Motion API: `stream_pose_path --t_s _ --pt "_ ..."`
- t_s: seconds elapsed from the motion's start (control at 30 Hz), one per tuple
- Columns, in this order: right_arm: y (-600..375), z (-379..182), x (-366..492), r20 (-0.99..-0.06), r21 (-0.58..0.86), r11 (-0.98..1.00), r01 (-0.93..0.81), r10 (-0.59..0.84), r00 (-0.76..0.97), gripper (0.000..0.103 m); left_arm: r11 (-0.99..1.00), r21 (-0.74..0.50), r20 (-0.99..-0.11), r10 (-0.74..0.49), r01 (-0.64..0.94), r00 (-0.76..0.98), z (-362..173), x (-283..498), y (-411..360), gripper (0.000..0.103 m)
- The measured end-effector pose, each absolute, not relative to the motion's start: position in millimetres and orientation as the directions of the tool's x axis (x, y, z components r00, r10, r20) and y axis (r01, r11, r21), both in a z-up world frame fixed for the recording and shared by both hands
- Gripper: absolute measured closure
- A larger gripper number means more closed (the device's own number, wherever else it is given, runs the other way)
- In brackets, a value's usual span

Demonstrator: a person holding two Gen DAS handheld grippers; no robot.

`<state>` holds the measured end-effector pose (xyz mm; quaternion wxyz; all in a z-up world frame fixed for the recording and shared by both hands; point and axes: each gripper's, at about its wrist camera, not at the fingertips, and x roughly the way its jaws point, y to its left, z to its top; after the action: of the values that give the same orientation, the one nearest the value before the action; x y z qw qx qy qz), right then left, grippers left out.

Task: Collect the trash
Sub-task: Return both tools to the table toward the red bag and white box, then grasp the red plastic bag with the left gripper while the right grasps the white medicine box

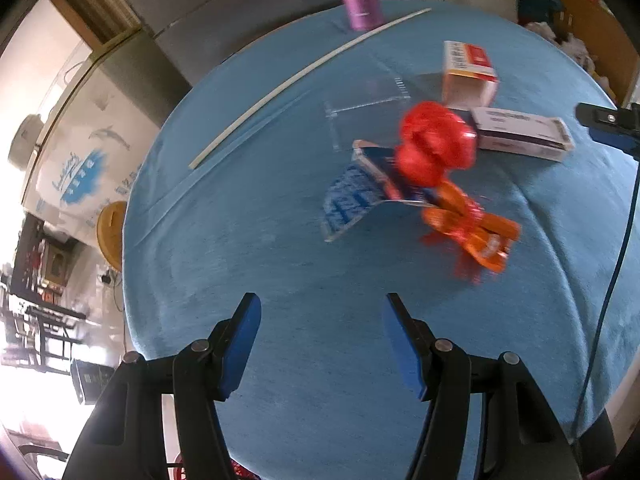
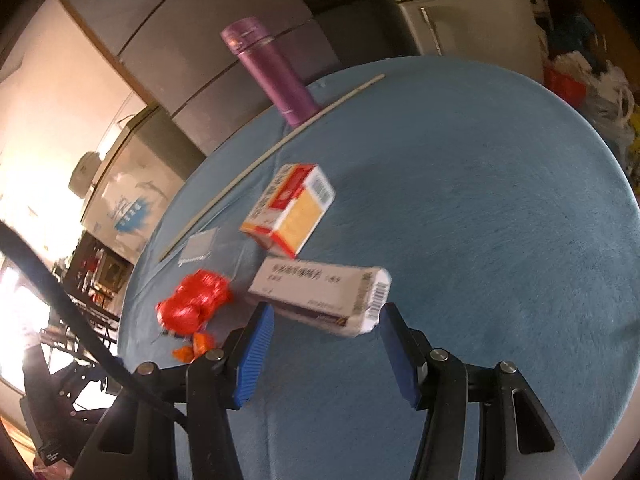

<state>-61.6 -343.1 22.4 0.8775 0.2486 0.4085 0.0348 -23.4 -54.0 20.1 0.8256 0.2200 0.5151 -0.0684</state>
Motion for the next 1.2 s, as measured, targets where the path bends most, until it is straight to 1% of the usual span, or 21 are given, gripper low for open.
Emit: stream_pose_path --t_s 0.17,0.3,0.43,0.67,0.7,0.8,0.87,1.0,1.07,1.2 --pt "-355 19 -43 -0.697 0.459 0.874 0.161 0.242 0.675 0.044 0.893 0.288 -0.883 0.109 0.344 0.456 20 -12 -52 0.039" --pt "-363 19 -23 -0.685 0.450 0.878 0.160 0.225 0.693 0.044 0.902 0.261 -0.888 0.084 0.345 0.453 23 -1 -52 0.039" --pt "-362 11 1 -0.699 0.429 0.892 0.141 0.229 0.678 0.043 0.915 0.208 -0.898 0.039 0.345 0.437 29 17 -53 0.039" --pt "-331 -2 10 -0.741 0.384 0.923 0.019 0.296 0.603 0.043 0.929 0.037 -0.911 -0.120 0.367 0.395 46 41 -66 0.039" --pt "-325 -1 5 -0.744 0.373 0.928 -0.004 0.301 0.596 0.043 0.926 0.019 -0.909 -0.142 0.378 0.391 47 43 -70 0.039" --pt "-310 2 -9 -0.748 0.353 0.932 -0.082 0.333 0.574 0.042 0.911 -0.006 -0.903 -0.181 0.412 0.389 50 45 -83 0.030" --pt "-300 4 -15 -0.758 0.319 0.940 -0.123 0.331 0.562 0.040 0.898 -0.016 -0.904 -0.201 0.439 0.378 48 48 -93 0.030" --pt "-274 4 -26 -0.787 0.171 0.960 -0.223 0.269 0.555 0.037 0.883 -0.054 -0.912 -0.235 0.467 0.338 40 60 -103 0.030" --pt "-266 0 -26 -0.792 0.118 0.963 -0.243 0.239 0.562 0.036 0.882 -0.066 -0.915 -0.241 0.468 0.325 36 63 -105 0.030" --pt "-258 -7 -21 -0.788 0.080 0.964 -0.253 0.217 0.576 0.036 0.878 -0.102 -0.915 -0.267 0.468 0.302 28 65 -106 0.030"
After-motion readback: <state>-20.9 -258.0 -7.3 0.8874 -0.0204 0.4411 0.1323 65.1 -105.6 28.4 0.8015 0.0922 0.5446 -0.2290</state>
